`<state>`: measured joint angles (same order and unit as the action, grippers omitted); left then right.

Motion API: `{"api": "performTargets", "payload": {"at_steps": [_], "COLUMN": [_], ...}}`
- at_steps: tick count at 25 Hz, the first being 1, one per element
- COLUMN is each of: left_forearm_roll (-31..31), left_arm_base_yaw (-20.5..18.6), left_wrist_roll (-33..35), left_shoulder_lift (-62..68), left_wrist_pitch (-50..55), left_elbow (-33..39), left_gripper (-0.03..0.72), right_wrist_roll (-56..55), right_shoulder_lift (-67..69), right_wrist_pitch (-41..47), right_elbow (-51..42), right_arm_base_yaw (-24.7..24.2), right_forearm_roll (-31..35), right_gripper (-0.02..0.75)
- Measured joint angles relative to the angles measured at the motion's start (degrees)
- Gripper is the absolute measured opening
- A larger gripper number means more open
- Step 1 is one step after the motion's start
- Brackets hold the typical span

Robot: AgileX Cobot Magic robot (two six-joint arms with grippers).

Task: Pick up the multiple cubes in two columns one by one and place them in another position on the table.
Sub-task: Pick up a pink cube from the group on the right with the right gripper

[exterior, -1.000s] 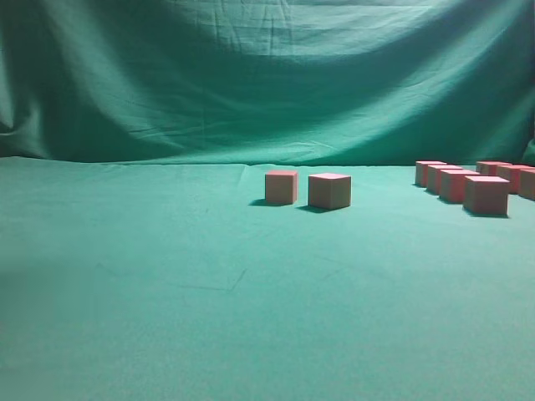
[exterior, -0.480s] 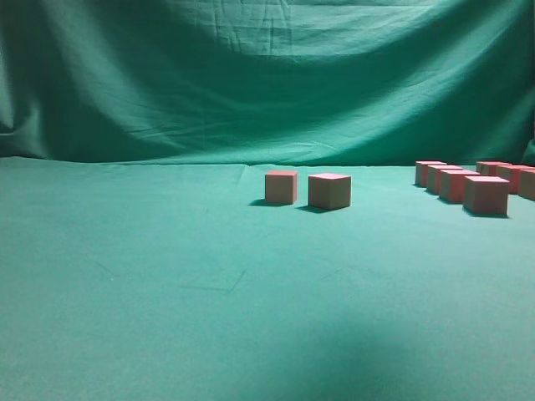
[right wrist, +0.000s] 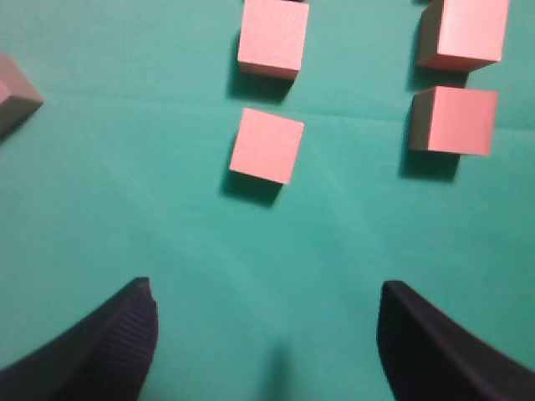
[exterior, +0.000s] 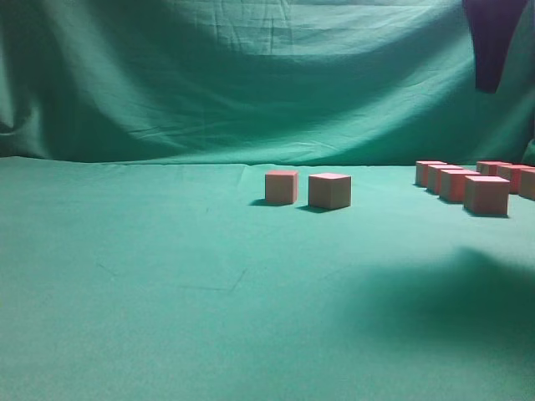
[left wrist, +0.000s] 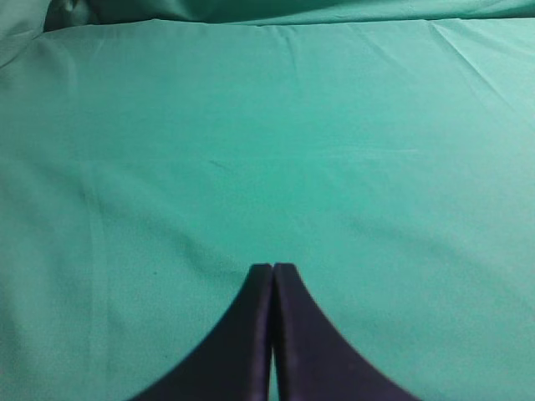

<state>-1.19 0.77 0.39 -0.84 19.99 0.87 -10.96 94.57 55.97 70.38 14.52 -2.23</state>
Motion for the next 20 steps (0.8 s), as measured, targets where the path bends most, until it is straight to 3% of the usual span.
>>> {"api": "performTargets", "payload": {"at_steps": [16, 17, 19, 20], "left_forearm_roll": [0.0, 0.0, 0.0, 0.0], "left_arm_base_yaw": [0.0, 0.0, 0.0, 0.0], "left_wrist_roll": [0.0, 0.0, 0.0, 0.0], "left_shoulder_lift": [0.0, 0.0, 0.0, 0.0], "left_wrist_pitch": [0.0, 0.0, 0.0, 0.0], "left_elbow": [0.0, 0.0, 0.0, 0.0], "left_gripper": [0.000, 0.000, 0.000, 0.000], "right_wrist_roll": [-4.0, -4.1, -4.2, -4.2], "right_shoulder_lift": [11.9, 12.3, 13.1, 13.3], "right_wrist_pitch": [-15.0, -15.6, -16.3, -16.4], "right_elbow": [0.0, 0.0, 0.0, 0.0], "right_arm_base_yaw": [0.0, 0.0, 0.0, 0.0], "right_forearm_roll": [-1.4, -1.7, -2.5, -2.7], "right_gripper": [0.553, 0.503, 0.498, 0.443]}}
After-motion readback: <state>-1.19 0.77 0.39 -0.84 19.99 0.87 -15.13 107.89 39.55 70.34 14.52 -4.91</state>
